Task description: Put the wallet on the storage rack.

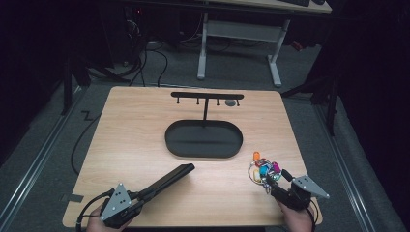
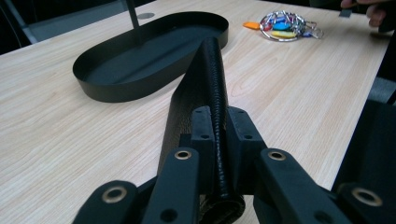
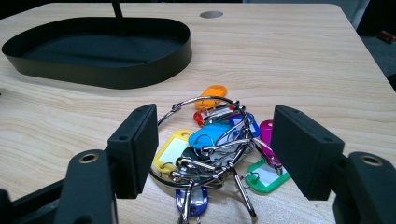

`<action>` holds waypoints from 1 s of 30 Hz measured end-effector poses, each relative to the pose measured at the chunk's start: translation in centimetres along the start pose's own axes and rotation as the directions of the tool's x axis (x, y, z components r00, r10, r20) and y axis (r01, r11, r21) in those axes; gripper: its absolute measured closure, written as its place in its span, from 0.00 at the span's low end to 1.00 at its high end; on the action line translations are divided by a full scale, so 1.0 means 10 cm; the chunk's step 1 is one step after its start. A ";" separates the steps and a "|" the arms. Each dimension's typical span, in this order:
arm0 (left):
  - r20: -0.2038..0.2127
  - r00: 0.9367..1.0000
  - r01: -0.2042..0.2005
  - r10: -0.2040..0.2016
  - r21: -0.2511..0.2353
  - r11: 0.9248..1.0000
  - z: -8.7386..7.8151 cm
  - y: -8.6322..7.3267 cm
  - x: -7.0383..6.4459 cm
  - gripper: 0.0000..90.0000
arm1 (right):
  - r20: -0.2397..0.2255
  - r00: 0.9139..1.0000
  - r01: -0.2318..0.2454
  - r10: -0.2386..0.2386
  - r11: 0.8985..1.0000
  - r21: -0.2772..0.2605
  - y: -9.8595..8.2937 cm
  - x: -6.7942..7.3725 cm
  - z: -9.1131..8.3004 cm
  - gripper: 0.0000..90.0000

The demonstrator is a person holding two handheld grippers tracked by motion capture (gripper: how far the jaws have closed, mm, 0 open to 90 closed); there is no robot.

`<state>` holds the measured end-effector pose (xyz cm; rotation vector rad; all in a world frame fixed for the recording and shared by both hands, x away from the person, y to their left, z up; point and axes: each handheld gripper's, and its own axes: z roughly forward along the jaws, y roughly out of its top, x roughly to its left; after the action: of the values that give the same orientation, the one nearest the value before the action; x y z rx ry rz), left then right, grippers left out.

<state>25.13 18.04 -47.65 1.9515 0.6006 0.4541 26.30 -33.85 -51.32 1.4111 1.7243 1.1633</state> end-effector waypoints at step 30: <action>-0.051 0.971 0.229 -0.233 -0.076 0.970 -0.15 -0.23 0.53 0.89 | 0.001 1.000 0.004 -0.004 1.000 0.002 0.00 -0.01 0.00 0.36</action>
<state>28.06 23.10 -48.76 1.7807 0.8294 0.3817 26.33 -33.92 -51.31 1.4085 1.7269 1.1595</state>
